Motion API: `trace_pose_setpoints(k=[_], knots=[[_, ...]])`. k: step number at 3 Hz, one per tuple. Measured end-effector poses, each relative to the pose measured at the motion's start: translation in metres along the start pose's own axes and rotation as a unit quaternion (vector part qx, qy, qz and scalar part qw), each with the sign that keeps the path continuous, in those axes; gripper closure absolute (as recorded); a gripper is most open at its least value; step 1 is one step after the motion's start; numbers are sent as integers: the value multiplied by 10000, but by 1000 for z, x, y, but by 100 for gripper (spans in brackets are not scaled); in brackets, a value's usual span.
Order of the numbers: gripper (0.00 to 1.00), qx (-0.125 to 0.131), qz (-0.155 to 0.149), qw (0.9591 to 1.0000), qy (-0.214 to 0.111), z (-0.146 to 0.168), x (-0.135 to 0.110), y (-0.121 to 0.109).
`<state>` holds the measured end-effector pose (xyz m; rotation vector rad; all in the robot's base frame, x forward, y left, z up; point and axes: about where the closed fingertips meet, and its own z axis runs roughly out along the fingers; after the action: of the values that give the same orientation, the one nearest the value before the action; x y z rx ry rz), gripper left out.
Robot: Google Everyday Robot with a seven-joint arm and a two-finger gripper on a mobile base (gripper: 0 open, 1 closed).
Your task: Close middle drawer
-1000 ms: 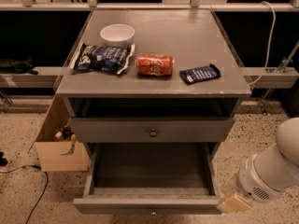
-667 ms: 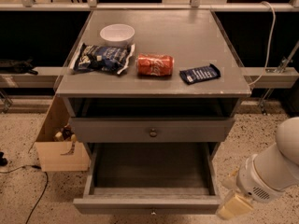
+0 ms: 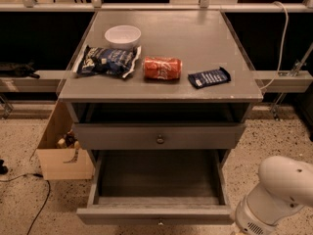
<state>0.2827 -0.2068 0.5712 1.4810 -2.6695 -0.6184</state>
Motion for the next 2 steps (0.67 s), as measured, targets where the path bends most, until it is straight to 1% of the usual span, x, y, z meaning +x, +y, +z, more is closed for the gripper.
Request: trace_pose_setpoints(k=[1, 2], knots=[[36, -287, 178, 9990, 303, 46, 19, -5], [34, -564, 80, 9972, 494, 84, 21, -1]])
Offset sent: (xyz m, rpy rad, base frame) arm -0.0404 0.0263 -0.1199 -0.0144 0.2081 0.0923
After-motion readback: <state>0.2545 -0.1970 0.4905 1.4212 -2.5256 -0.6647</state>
